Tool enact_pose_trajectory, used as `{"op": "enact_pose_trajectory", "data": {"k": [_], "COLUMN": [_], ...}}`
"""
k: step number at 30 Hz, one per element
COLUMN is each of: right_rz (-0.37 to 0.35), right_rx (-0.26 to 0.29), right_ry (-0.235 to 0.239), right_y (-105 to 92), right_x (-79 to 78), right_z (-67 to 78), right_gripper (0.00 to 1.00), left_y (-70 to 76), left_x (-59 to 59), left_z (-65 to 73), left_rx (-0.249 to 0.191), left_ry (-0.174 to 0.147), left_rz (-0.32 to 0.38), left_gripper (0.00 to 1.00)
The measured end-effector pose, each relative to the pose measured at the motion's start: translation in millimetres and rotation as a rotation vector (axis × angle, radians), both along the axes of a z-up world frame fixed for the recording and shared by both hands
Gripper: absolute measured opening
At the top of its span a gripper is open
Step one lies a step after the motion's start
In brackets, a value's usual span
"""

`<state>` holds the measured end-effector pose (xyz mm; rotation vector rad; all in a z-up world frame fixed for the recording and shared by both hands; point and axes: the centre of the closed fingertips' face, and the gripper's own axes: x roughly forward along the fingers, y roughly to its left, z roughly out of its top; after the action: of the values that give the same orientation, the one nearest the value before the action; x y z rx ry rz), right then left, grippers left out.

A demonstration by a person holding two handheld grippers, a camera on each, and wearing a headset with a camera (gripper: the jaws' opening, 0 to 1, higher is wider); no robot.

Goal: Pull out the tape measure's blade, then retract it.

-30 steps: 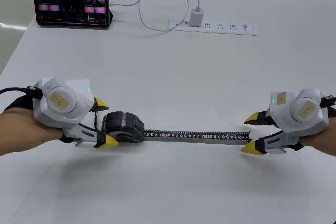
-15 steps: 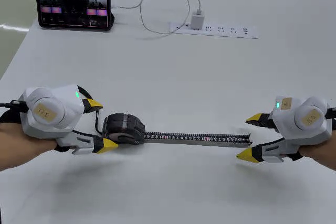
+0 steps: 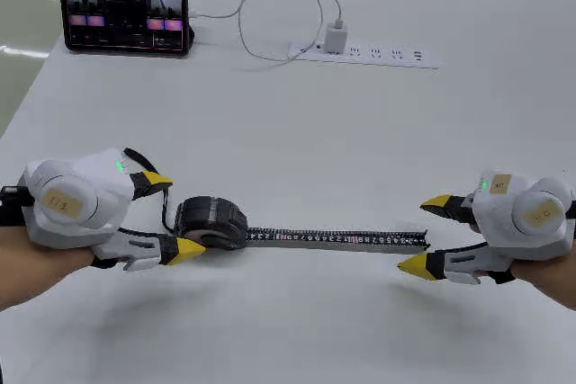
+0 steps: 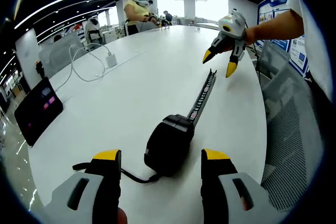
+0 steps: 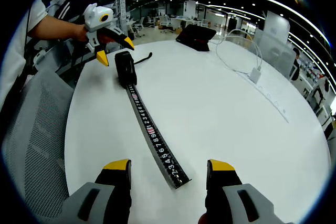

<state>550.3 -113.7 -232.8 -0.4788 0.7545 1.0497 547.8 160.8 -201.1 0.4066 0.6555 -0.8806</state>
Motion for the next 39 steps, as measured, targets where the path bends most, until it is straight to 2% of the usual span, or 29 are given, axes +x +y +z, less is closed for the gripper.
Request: {"op": "enact_pose_trajectory", "data": {"k": [2, 4, 6, 9, 17, 21, 28, 39], "right_rz": [-0.045, -0.061, -0.074, -0.103, -0.144, -0.157, -0.183, -0.212], "right_rx": [0.034, 0.046, 0.055, 0.072, 0.105, 0.111, 0.131, 0.154], "right_ry": [-0.016, -0.019, -0.029, -0.048, -0.068, -0.080, -0.109, -0.095], "right_y": [0.9, 0.4, 1.2, 1.6, 6.2, 6.1, 4.2, 4.4], "right_x": [1.4, -1.0, -2.7, -4.0, -12.4, -16.5, -21.1, -40.1], "right_z": [3.4, 3.5, 4.8, 8.3, 14.7, 15.9, 20.1, 18.1], "right_gripper": [0.55, 0.56, 0.57, 0.58, 0.61, 0.62, 0.65, 0.68], "left_y": [-1.7, -2.2, -1.1, -1.4, -2.4, -0.4, 1.4, 2.4], "left_x": [-0.2, -2.0, -2.3, -3.8, -15.2, -19.3, -26.9, -43.4], "left_z": [4.9, 7.1, 7.5, 10.8, 13.7, 12.7, 15.2, 7.9], "left_rx": [-0.022, -0.041, -0.041, -0.083, -0.123, -0.122, -0.155, -0.161], "left_ry": [-0.025, -0.028, -0.042, -0.043, -0.054, -0.055, -0.061, -0.054], "left_rz": [0.007, 0.015, 0.022, 0.054, 0.093, 0.105, 0.139, 0.171], "left_gripper": [0.59, 0.59, 0.59, 0.60, 0.65, 0.67, 0.70, 0.73]}}
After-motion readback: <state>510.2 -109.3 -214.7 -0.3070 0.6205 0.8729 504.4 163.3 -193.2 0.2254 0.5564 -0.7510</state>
